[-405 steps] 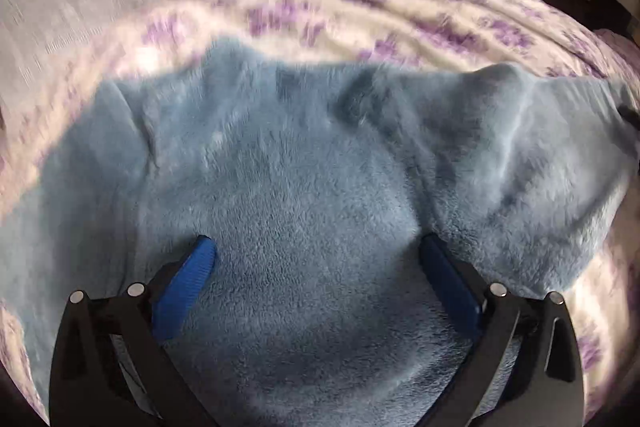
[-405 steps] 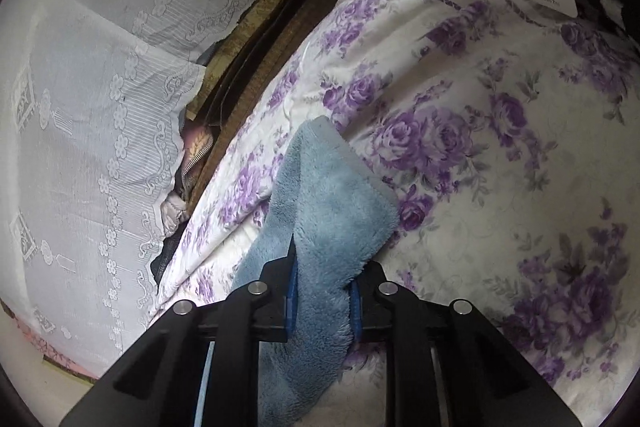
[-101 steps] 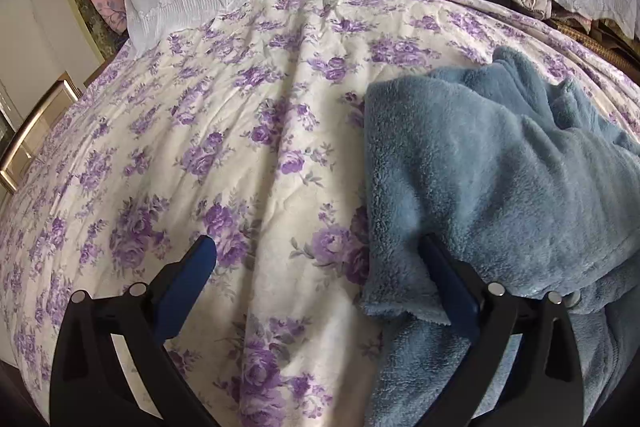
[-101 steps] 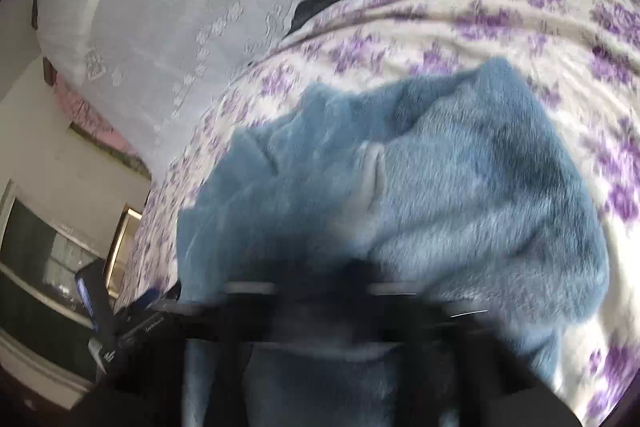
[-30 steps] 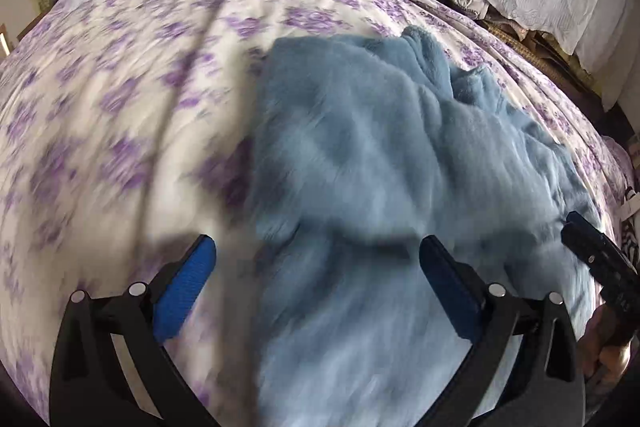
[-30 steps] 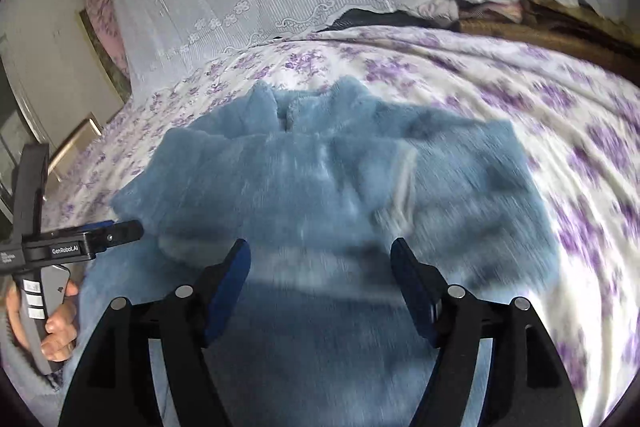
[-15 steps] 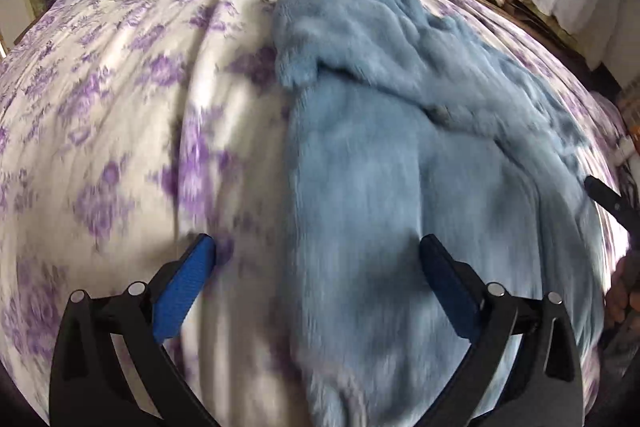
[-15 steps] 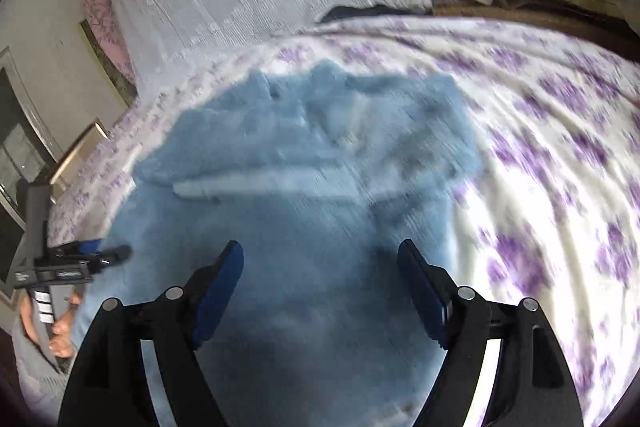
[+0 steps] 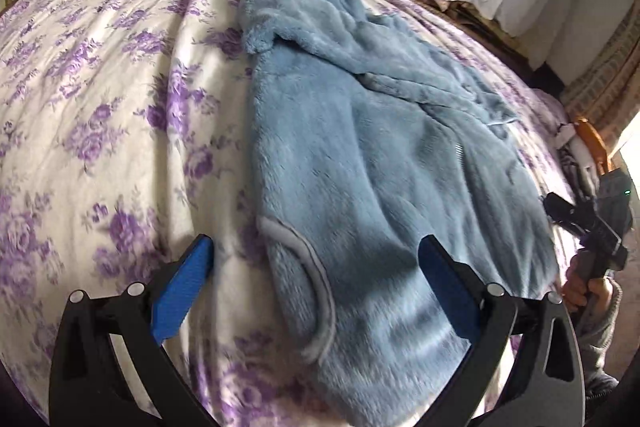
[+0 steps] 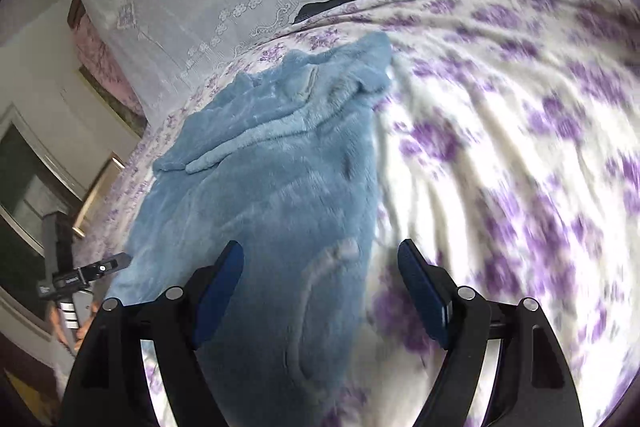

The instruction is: Fold small clothes

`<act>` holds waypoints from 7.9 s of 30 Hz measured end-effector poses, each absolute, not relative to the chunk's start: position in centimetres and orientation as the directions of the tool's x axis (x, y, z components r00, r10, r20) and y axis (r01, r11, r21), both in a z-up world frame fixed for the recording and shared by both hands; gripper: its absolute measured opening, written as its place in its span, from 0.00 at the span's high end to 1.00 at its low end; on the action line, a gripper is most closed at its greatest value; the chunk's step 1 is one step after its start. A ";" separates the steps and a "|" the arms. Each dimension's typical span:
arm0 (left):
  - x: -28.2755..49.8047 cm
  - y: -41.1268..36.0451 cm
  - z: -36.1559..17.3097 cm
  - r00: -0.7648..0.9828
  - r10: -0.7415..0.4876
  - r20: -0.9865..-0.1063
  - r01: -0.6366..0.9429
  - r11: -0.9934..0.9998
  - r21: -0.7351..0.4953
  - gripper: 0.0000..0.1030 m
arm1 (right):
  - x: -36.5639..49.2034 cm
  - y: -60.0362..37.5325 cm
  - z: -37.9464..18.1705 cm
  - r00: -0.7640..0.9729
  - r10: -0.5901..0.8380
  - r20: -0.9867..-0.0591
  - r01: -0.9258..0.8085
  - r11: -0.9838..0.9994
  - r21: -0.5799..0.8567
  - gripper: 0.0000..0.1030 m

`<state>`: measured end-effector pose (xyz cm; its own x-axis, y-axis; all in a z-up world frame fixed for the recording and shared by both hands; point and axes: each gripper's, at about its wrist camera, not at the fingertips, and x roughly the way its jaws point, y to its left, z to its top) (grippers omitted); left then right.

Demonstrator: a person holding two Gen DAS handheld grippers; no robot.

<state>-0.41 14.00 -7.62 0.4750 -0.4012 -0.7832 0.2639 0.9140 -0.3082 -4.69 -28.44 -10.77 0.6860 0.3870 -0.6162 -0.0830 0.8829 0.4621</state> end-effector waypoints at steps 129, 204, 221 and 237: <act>22.1 13.5 -5.6 0.455 -0.560 -0.693 0.155 0.816 -0.557 0.83 | 19.5 -30.8 -11.3 0.583 0.685 -0.437 -0.019 0.550 0.835 0.73; 17.0 10.1 -5.7 0.571 -0.126 -0.811 0.053 0.992 -0.117 0.04 | 11.6 -20.5 -7.2 0.743 0.208 -0.636 -0.181 0.978 0.108 0.30; 12.0 5.5 -2.0 0.648 -0.110 -0.754 0.152 0.988 -0.013 0.04 | 8.7 -16.9 -4.6 0.740 0.236 -0.630 -0.263 0.963 0.052 0.41; 23.8 5.1 -3.3 0.594 0.069 -0.801 0.028 0.994 0.106 0.04 | 20.4 -22.1 -4.1 0.725 0.218 -0.653 -0.069 0.967 0.247 0.40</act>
<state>23.80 5.12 -3.32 0.5944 0.0690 -0.8012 0.0281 0.9939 0.1064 20.40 -22.06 -4.07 0.7250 0.2184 -0.6532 -0.0686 0.9666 0.2469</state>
